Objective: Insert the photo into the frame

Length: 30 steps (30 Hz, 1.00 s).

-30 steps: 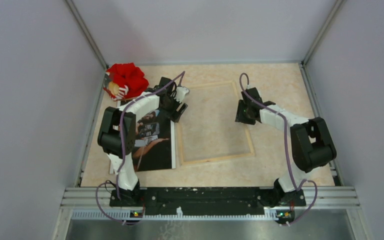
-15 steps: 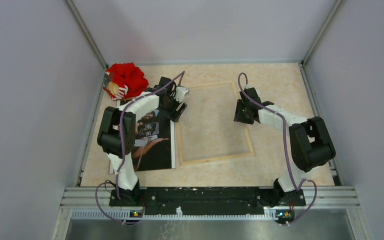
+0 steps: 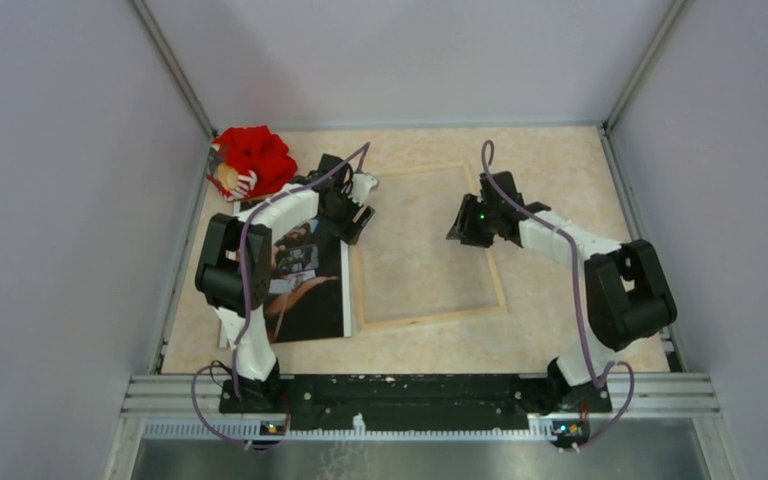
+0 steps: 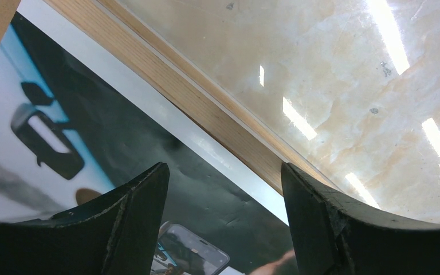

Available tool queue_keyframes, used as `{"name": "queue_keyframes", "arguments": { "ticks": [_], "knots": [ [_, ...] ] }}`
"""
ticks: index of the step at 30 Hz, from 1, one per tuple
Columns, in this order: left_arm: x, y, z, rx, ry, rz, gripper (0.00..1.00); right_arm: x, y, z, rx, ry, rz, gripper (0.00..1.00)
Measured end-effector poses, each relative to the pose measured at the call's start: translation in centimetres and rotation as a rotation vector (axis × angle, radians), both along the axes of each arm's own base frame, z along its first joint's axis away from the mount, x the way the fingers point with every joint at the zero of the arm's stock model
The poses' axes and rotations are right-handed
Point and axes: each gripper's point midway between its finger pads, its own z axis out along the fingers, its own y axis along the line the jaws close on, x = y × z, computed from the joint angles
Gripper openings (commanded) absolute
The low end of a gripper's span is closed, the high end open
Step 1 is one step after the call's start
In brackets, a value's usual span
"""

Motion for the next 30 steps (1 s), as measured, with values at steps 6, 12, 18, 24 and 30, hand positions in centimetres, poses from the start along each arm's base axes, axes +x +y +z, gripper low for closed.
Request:
{"name": "queue_keyframes", "arguments": {
  "ticks": [6, 12, 18, 24, 30],
  "knots": [
    [0.0, 0.0, 0.0, 0.0, 0.0, 0.0, 0.79, 1.1, -1.3, 1.1, 0.013, -0.028, -0.035, 0.43],
    [0.0, 0.0, 0.0, 0.0, 0.0, 0.0, 0.78, 3.9, -4.6, 1.8, -0.083, -0.085, -0.119, 0.47],
    [0.0, 0.0, 0.0, 0.0, 0.0, 0.0, 0.78, 5.1, -5.3, -1.4, -0.157, -0.041, -0.128, 0.5],
    [0.0, 0.0, 0.1, 0.0, -0.001, 0.0, 0.78, 5.9, -5.0, -2.0, -0.149, -0.05, -0.126, 0.54],
    [0.5, 1.6, 0.8, -0.002, 0.015, 0.028, 0.77, 5.6, -4.7, -1.6, -0.079, -0.045, -0.104, 0.63]
  ]
}}
